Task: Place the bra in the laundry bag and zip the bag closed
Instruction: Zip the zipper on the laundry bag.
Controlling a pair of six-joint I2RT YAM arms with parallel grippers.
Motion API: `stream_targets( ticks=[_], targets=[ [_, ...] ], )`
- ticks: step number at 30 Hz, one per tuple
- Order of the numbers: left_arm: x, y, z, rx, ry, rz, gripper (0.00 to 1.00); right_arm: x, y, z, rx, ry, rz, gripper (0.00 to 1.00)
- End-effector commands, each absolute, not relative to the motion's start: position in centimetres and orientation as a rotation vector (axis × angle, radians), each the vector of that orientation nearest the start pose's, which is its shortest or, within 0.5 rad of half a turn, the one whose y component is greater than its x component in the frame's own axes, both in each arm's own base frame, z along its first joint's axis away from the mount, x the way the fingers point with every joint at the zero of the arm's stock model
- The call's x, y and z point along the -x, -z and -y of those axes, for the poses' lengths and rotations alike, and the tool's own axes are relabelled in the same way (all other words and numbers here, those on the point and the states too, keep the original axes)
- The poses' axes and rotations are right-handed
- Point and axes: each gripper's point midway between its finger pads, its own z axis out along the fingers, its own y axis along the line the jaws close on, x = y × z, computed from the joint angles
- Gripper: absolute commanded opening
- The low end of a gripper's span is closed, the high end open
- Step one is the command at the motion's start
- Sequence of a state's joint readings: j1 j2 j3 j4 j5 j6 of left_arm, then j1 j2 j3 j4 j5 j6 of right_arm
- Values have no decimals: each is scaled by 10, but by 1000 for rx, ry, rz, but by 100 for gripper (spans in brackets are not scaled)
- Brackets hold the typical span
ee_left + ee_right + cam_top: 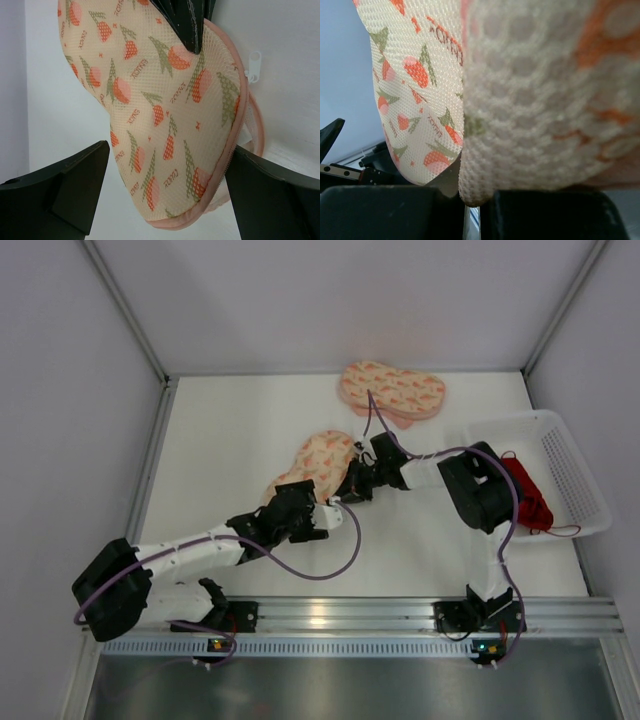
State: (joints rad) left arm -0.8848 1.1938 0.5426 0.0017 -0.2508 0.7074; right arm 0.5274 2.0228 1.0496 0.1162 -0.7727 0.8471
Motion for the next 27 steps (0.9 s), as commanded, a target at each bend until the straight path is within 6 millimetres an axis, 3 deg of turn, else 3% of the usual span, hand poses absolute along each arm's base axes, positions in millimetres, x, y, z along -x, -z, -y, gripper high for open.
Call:
stream_targets(
  ticks=[1,10,11,17,23,27],
  targets=[
    [-264,-97,204,-1425,-188,-1657,98,-289,-46,-340,34,-1516,-2675,0],
    [-283,-88,216,-1417,-262,-1466,98,-280,-51,-347,50,-1628,-2666,0],
    [-288,-98,222,-1379,-263,-1416,98,-278,-50,-346,53,-1637,-2672,0],
    [-300,-97,231,-1398,-338,-1301,97,-268,-45,-347,107,-1646,-2701,0],
    [-305,-74,229,-1378,-359,-1399,94,-273,-51,-355,156,-1683,-2695,0],
    [-303,-67,227,-1347,-353,-1453,94,-269,-53,-352,115,-1703,-2720,35]
  ],
)
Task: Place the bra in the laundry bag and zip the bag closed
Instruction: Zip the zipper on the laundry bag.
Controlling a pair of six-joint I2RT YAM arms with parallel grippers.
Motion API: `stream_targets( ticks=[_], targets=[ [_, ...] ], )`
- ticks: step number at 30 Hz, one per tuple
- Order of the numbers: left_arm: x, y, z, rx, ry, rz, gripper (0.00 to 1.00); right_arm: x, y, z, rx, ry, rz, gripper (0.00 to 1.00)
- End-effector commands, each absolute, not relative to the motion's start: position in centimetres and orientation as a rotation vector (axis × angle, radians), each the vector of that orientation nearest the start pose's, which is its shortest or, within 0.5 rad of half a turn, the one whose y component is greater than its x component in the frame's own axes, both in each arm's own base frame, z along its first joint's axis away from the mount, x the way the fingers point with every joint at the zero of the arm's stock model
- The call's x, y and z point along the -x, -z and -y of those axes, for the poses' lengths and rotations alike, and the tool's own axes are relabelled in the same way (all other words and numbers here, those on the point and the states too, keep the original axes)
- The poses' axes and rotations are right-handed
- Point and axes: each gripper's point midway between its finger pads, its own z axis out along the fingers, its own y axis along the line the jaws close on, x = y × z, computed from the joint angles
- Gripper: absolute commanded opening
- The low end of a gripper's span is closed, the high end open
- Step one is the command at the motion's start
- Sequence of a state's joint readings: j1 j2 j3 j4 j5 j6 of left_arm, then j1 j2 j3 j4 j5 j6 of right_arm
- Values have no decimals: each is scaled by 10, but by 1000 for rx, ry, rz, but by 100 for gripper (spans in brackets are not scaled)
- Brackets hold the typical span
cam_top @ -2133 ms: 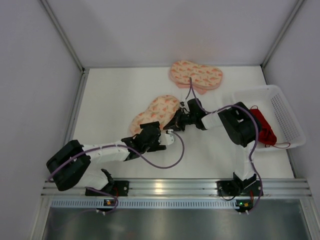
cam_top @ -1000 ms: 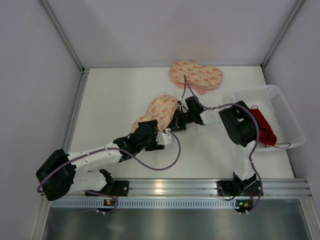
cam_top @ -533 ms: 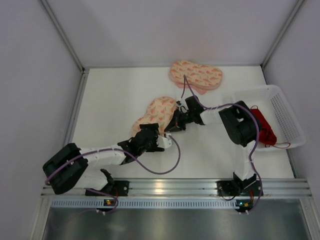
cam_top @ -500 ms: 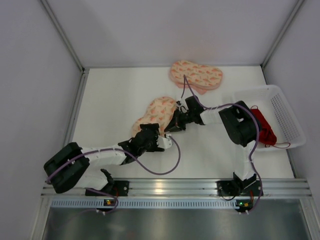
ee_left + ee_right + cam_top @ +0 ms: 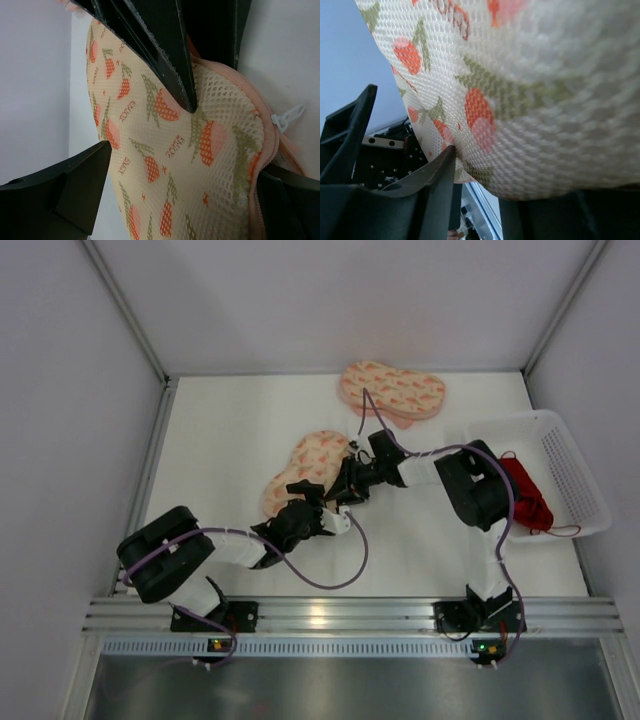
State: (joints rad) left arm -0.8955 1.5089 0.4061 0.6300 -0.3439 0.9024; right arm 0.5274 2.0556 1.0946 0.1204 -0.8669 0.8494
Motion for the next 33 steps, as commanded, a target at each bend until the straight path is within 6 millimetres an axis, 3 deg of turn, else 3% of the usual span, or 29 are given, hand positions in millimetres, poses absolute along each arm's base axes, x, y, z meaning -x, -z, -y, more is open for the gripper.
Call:
stream_targets(
  ticks=[1,3,5,14,17,18,20,21,27,29,33],
  targets=[
    [-302,-64,226,-1351,-352,-1467,94,-270,-54,-349,92,-1705,-2724,39],
    [-302,-63,225,-1332,-341,-1499,94,-267,-54,-344,47,-1702,-2738,52],
    [-302,-62,226,-1321,-331,-1518,94,-265,-55,-340,18,-1704,-2750,58],
    [-303,-59,227,-1284,-308,-1570,94,-248,-48,-347,-42,-1763,-2777,54],
    [-301,-57,227,-1287,-296,-1572,95,-246,-49,-354,-41,-1803,-2767,42],
    [-301,-57,227,-1286,-299,-1574,95,-245,-49,-356,-49,-1811,-2774,30],
    [-301,-59,226,-1273,-300,-1578,96,-247,-49,-358,-44,-1826,-2771,16],
    [-299,-57,224,-1292,-299,-1587,97,-248,-50,-358,-43,-1836,-2761,2],
    [-273,-65,224,-1379,-168,-1633,98,-263,-57,-351,-86,-1850,-2703,0],
    [-251,-56,219,-1460,-81,-1709,98,-268,-58,-348,-115,-1855,-2689,0],
    [-227,-48,207,-1503,-13,-1784,98,-273,-62,-347,-127,-1876,-2661,0]
  ],
)
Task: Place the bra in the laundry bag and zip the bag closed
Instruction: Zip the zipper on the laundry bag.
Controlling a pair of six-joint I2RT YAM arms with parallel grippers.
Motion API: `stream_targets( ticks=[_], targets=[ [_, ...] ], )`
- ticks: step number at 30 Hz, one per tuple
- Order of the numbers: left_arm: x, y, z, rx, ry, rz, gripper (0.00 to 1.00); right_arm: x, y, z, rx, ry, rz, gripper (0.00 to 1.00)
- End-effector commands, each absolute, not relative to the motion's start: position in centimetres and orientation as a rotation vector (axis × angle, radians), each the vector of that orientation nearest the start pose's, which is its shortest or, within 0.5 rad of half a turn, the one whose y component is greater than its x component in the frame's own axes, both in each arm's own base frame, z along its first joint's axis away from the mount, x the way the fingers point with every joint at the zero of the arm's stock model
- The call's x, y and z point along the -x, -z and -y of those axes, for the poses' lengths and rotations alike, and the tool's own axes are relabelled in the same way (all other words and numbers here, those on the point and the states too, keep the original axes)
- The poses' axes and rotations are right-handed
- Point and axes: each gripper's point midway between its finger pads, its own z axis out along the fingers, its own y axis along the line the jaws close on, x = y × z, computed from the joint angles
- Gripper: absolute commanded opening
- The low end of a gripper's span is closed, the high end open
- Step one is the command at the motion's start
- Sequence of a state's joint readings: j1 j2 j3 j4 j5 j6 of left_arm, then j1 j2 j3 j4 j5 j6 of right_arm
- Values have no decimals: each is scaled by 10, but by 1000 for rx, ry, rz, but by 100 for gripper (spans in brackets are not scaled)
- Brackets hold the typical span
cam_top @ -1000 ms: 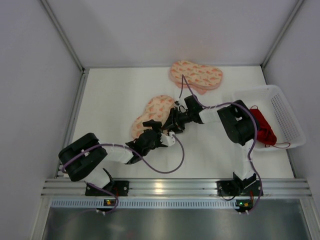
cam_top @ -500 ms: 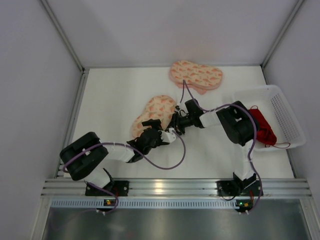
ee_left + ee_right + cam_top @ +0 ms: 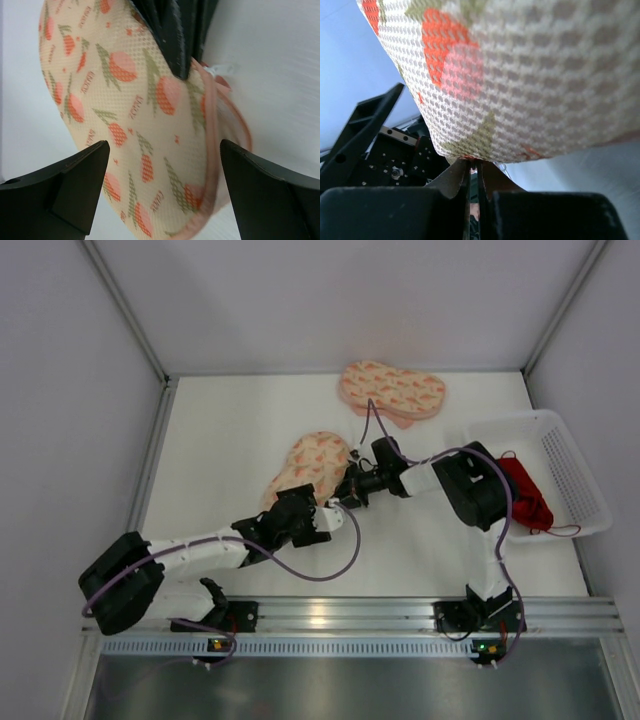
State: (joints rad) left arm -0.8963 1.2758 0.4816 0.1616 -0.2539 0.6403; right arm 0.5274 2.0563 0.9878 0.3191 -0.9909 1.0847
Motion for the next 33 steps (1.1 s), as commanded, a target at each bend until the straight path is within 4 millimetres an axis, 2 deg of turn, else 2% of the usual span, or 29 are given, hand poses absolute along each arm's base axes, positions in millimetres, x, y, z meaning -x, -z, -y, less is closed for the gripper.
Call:
stream_targets(
  ticks=[1,3,5,6,7,10,11,13,14,16,17,18,20,21,23,24,25,27,28,29,32,33],
  targets=[
    [-224,-52,205,-1490,-7,-1785,98,-274,-63,-348,-119,-1881,-2653,0],
    [-218,-50,197,-1499,-12,-1813,98,-274,-65,-347,-114,-1887,-2648,0],
    [-211,-64,197,-1478,30,-1810,95,-274,-66,-347,-107,-1884,-2644,0],
    [-201,-63,190,-1513,47,-1836,94,-274,-67,-347,-104,-1880,-2641,0],
    [-194,-84,202,-1526,144,-1771,93,-273,-66,-346,-110,-1878,-2644,0],
    [-169,-108,210,-1655,284,-1644,87,-272,-68,-346,-107,-1878,-2639,0],
    [-169,-124,216,-1670,299,-1596,80,-271,-67,-346,-107,-1879,-2643,0],
    [-170,-125,218,-1749,270,-1574,73,-270,-67,-346,-113,-1878,-2646,0],
    [-177,-139,226,-1752,254,-1544,66,-269,-68,-347,-110,-1878,-2648,0],
    [-175,-128,228,-1902,255,-1533,61,-268,-67,-347,-111,-1877,-2654,0],
    [-169,-128,234,-1962,306,-1498,59,-267,-67,-347,-110,-1878,-2658,0],
    [-172,-133,243,-2004,318,-1471,56,-266,-65,-347,-115,-1872,-2673,0],
    [-169,-131,247,-2118,310,-1421,55,-267,-64,-348,-98,-1859,-2676,0],
    [-171,-134,260,-2183,300,-1370,52,-267,-61,-347,-109,-1844,-2692,0],
    [-167,-130,264,-2282,280,-1359,49,-268,-58,-347,-99,-1827,-2694,0],
    [-171,-120,266,-2340,242,-1376,49,-267,-56,-347,-100,-1825,-2700,0],
    [-171,-127,277,-2379,213,-1321,49,-267,-53,-347,-108,-1823,-2709,0],
    [-172,-113,275,-2486,132,-1333,48,-266,-50,-347,-109,-1820,-2714,0],
    [-172,-118,285,-2507,106,-1290,47,-267,-49,-348,-111,-1817,-2716,0],
    [-171,-109,285,-2553,84,-1303,47,-268,-48,-347,-115,-1815,-2718,0],
    [-176,-109,294,-2600,-30,-1283,47,-269,-48,-349,-117,-1818,-2718,0],
    [-172,-100,295,-2652,-53,-1274,47,-269,-48,-349,-117,-1818,-2720,0]
  ],
)
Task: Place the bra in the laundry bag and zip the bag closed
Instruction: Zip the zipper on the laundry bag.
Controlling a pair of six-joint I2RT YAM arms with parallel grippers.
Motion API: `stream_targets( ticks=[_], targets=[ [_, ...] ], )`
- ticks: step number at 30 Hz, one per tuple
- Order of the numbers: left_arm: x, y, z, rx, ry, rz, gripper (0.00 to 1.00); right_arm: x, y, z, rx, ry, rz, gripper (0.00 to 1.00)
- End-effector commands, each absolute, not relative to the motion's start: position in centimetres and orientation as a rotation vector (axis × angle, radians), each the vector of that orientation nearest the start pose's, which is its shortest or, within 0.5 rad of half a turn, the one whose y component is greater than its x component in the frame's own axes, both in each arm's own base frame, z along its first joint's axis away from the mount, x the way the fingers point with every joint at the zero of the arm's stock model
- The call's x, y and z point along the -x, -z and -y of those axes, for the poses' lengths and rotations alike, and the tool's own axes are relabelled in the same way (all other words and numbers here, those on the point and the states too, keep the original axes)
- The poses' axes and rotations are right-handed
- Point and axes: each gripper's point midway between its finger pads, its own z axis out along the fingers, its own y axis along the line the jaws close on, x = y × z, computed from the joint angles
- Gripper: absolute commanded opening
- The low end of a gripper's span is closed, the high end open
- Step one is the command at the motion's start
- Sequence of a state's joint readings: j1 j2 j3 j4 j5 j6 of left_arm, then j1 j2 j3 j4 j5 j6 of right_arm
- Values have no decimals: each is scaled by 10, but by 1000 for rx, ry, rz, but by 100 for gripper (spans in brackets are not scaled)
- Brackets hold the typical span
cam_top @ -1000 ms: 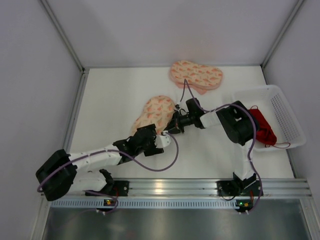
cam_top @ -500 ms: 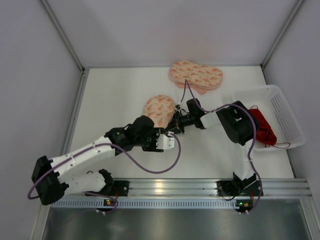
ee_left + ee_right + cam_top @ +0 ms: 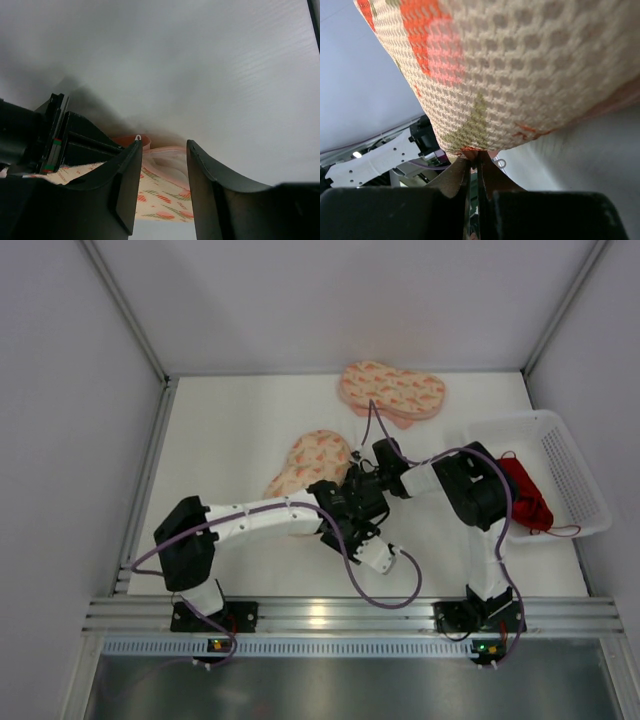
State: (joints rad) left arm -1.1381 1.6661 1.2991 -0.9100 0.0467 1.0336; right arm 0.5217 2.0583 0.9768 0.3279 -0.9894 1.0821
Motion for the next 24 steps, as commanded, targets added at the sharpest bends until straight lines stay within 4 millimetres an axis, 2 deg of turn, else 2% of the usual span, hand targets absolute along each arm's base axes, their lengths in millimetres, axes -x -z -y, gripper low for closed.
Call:
stream_targets(
  ticks=[1,3,7,11,15,18,24],
  targets=[
    [-175,-99,297,3006,119,1436,46,-269,-47,-350,-121,-1819,-2721,0],
    [-175,-88,301,2983,179,1400,46,-268,-48,-350,-119,-1820,-2724,0],
    [-191,-76,303,2924,400,1380,48,-266,-48,-352,-111,-1818,-2726,0],
    [-206,-58,303,2853,550,1341,50,-264,-45,-352,-105,-1814,-2734,0],
    [-217,-53,306,2832,634,1307,50,-265,-47,-351,-101,-1812,-2728,0],
    [-222,-47,301,2799,700,1254,49,-264,-49,-351,-94,-1813,-2725,0],
    [-225,-39,297,2767,722,1228,49,-261,-53,-348,-57,-1793,-2721,0]
  ],
)
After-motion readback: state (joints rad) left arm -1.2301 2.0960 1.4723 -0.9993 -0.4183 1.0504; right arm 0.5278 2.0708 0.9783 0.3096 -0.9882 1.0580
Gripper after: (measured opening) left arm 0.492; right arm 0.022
